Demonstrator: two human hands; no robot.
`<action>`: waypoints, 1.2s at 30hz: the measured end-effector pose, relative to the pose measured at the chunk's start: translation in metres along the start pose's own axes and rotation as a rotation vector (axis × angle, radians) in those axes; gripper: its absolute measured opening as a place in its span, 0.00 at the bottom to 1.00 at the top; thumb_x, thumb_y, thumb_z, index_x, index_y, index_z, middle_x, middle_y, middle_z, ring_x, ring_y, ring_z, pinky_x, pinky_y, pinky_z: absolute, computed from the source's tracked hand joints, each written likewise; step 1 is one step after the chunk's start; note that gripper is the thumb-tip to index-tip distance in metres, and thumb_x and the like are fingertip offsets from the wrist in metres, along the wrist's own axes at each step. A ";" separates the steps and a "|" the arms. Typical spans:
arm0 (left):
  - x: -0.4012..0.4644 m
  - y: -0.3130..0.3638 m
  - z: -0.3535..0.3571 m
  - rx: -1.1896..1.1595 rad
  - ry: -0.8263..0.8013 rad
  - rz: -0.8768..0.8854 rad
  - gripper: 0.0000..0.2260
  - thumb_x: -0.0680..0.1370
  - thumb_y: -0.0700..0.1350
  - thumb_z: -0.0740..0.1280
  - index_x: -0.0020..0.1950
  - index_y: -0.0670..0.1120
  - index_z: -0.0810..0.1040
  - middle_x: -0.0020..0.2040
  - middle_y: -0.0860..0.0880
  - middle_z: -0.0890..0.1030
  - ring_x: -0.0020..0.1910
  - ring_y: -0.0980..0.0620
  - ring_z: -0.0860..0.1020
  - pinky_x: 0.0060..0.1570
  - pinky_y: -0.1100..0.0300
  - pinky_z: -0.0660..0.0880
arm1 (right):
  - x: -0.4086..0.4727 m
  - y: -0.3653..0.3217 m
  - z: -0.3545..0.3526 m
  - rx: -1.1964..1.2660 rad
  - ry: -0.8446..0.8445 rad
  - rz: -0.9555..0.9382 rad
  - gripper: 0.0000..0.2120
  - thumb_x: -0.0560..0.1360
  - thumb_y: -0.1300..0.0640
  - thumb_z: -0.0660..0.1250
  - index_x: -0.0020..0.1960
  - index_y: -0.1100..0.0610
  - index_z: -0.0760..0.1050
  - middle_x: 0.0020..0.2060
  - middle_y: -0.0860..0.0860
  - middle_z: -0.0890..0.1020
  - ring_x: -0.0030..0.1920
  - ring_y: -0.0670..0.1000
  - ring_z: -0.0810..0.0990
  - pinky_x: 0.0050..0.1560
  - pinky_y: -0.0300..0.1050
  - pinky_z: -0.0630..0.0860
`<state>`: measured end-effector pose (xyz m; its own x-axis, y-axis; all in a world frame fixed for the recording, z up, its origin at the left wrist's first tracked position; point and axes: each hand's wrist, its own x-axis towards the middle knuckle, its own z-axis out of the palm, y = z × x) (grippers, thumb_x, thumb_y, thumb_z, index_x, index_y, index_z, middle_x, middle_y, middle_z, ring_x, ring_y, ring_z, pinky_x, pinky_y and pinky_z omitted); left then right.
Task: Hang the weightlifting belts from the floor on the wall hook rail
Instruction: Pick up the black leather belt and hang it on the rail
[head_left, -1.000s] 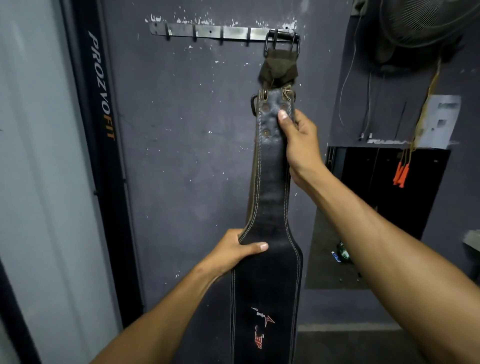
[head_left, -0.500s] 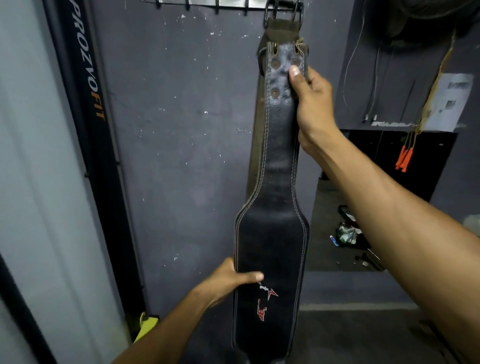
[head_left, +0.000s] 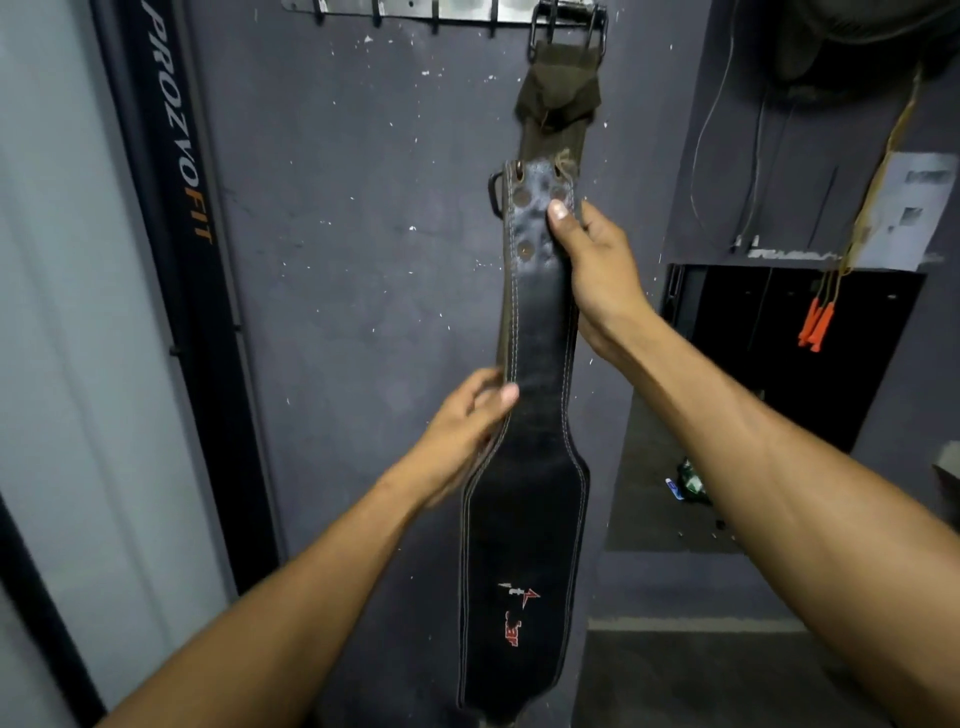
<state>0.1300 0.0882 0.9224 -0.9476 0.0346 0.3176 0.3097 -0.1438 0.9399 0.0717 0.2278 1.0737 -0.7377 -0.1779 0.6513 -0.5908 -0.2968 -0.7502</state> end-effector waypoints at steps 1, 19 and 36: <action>0.012 0.020 0.004 0.006 0.001 0.046 0.21 0.83 0.50 0.67 0.73 0.43 0.70 0.74 0.47 0.76 0.74 0.50 0.73 0.79 0.48 0.64 | -0.004 0.006 0.001 -0.018 -0.019 0.001 0.13 0.86 0.58 0.62 0.64 0.63 0.79 0.55 0.57 0.87 0.52 0.50 0.86 0.56 0.45 0.82; 0.046 0.083 0.028 -0.112 0.032 0.280 0.15 0.87 0.43 0.58 0.68 0.34 0.73 0.54 0.33 0.83 0.43 0.41 0.87 0.53 0.44 0.82 | -0.120 0.113 -0.023 -0.185 -0.264 0.382 0.10 0.80 0.60 0.72 0.58 0.64 0.82 0.49 0.54 0.89 0.48 0.49 0.88 0.49 0.40 0.82; 0.056 0.081 0.029 -0.075 0.100 0.241 0.15 0.87 0.41 0.57 0.68 0.32 0.73 0.57 0.31 0.82 0.43 0.42 0.86 0.53 0.48 0.83 | -0.206 0.183 -0.063 -0.075 -0.228 0.589 0.18 0.75 0.60 0.77 0.64 0.59 0.82 0.57 0.53 0.88 0.58 0.54 0.87 0.62 0.50 0.82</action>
<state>0.1039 0.1076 1.0198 -0.8516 -0.1072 0.5131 0.5238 -0.2091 0.8258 0.0951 0.2697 0.7950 -0.8629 -0.4888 0.1282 -0.1341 -0.0231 -0.9907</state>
